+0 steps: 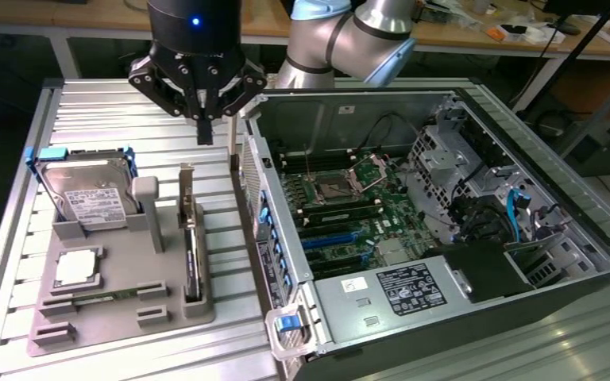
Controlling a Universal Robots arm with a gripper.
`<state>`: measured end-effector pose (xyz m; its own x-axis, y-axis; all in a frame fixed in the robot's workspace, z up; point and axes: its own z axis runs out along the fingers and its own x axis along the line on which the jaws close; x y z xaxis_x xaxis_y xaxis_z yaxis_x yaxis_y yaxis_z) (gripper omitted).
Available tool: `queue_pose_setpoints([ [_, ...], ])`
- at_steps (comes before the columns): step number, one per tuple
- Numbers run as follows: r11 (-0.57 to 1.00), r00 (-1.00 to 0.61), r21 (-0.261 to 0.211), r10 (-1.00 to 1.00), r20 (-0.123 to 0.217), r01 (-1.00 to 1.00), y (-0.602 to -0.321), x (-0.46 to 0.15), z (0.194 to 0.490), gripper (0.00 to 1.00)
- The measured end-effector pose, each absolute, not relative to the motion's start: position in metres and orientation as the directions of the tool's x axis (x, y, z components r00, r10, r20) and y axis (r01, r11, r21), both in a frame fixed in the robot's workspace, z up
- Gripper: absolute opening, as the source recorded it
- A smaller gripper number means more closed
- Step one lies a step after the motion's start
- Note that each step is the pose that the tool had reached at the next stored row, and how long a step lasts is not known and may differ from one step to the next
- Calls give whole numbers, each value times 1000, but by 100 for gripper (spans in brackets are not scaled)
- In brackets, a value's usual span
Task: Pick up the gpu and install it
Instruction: 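Reach for the gpu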
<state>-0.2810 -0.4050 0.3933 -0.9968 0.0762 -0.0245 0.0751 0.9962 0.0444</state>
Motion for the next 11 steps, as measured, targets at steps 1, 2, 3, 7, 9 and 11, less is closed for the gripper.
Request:
queue_pose_setpoints([
  [1,996,-997,44,76,-24,75,-405,-282,393,11],
  [2,996,-997,44,76,-24,75,-405,-282,393,11],
  [3,996,-997,44,76,-24,75,-405,-283,393,11],
  [7,996,-997,44,76,-25,75,-405,-285,393,11],
  [9,996,-997,44,76,-24,75,-406,-286,393,11],
  [11,996,-997,44,76,-24,75,-406,-288,393,11],
])
